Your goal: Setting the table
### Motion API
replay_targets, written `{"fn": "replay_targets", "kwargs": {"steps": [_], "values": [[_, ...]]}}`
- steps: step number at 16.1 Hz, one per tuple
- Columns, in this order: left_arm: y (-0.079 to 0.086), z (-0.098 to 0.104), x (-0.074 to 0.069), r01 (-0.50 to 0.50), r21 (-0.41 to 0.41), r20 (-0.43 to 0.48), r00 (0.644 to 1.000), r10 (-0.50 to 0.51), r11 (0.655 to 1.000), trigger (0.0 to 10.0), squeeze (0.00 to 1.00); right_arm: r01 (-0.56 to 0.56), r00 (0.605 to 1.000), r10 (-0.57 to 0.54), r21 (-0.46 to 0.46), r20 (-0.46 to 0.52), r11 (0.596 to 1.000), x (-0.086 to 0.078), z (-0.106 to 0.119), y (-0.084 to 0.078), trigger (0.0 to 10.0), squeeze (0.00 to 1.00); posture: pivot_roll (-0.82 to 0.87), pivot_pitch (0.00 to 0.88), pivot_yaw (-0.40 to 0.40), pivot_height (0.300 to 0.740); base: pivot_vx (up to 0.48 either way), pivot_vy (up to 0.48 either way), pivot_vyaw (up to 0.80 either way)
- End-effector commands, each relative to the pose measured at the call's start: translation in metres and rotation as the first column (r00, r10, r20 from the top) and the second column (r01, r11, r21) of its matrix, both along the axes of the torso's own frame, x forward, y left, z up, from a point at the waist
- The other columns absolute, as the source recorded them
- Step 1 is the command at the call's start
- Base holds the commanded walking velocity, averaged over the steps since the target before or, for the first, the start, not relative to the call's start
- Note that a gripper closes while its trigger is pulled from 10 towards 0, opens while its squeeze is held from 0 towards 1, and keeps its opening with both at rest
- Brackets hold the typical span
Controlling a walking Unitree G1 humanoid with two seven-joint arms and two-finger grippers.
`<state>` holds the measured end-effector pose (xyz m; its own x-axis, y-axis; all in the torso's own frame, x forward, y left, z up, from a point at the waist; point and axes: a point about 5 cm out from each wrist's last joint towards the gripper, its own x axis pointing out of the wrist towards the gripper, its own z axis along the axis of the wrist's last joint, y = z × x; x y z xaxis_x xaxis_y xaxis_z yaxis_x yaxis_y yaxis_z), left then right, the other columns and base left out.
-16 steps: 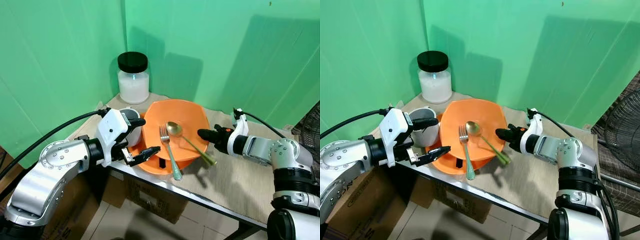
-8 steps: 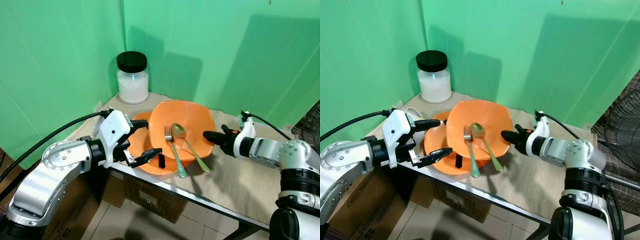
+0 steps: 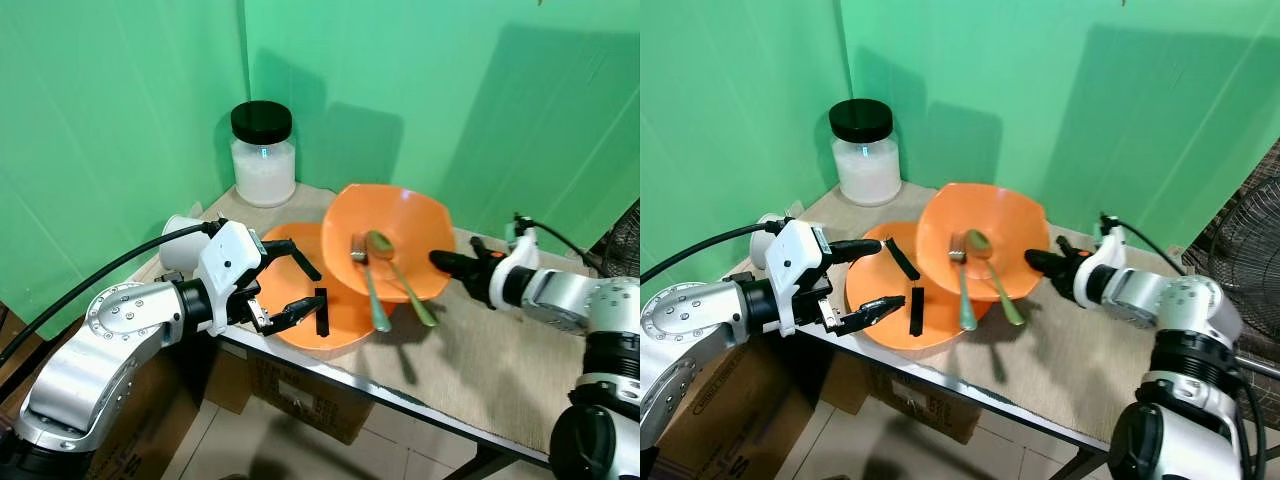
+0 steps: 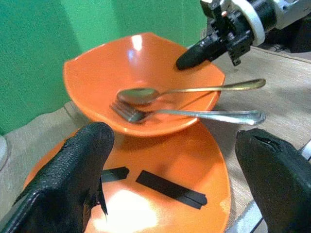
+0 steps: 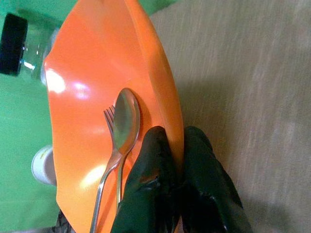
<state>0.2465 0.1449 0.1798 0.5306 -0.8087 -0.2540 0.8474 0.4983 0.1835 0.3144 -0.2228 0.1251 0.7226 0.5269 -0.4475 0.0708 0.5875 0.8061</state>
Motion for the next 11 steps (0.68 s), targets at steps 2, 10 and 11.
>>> {"fn": "replay_targets", "kwargs": {"steps": [2, 10, 11], "values": [[-0.004, 0.0, 0.0, 0.02, 0.005, 0.007, 1.0, -0.02, 1.0, 10.0, 0.0, 0.035, 0.997, -0.037, 0.037, 0.062, 0.999, 0.004, 0.019, -0.012, 0.0, 0.0, -0.15, 0.0, -0.058, 0.74, 0.0, 0.0, 0.0], [-0.011, -0.005, 0.004, 0.063, -0.005, -0.006, 0.998, -0.063, 0.998, 10.0, 0.0, 0.135, 0.989, -0.135, 0.002, 0.054, 0.991, -0.042, 0.029, -0.063, 0.0, 0.0, -0.22, 0.0, -0.012, 0.74, 0.0, 0.0, 0.0], [-0.013, -0.006, 0.005, 0.072, -0.006, -0.008, 0.997, -0.072, 0.997, 10.0, 0.0, 0.144, 0.988, -0.144, -0.006, 0.05, 0.99, -0.048, 0.029, -0.068, 0.0, 0.0, -0.22, 0.0, -0.008, 0.74, 0.0, 0.0, 0.0]]}}
